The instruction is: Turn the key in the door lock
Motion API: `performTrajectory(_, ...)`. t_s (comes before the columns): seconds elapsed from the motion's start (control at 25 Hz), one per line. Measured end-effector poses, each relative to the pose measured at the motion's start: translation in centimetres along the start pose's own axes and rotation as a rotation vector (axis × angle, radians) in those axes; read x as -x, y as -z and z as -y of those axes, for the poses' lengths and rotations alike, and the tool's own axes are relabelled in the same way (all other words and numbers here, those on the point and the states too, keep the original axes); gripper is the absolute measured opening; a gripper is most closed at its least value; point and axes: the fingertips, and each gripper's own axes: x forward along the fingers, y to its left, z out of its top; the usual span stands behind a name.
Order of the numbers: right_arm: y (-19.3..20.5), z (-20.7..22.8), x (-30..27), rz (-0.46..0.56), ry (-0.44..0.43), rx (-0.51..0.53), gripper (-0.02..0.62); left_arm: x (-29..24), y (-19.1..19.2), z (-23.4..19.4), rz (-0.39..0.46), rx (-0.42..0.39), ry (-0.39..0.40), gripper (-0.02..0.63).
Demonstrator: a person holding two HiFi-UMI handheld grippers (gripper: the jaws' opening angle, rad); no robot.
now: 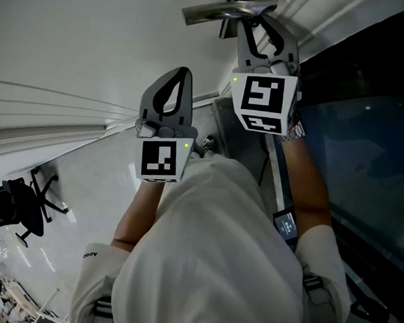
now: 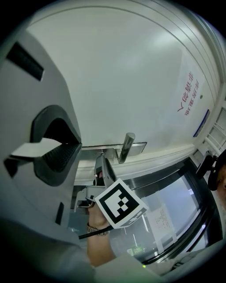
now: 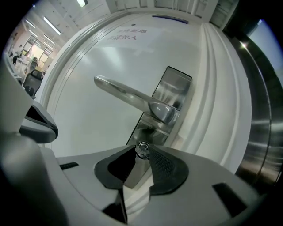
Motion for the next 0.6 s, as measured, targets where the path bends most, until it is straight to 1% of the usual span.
performTrajectory(0.12, 0.01, 0.20, -0.02, 0.010, -0.030, -0.116, 0.091, -0.24, 0.05, 0.01, -0.003, -0.003, 0.002, 0.009)
performTrajectory(0.2, 0.07, 0.30, 0.07, 0.009, -0.041, -0.158, 0.091, -0.36, -0.03, 0.15, 0.000, -0.008, 0.005, 0.009)
performTrajectory(0.6, 0.11, 0.28, 0.08, 0.023, -0.045, -0.178, 0.091, -0.89, -0.38, 0.57, 0.005, -0.015, 0.015, 0.009)
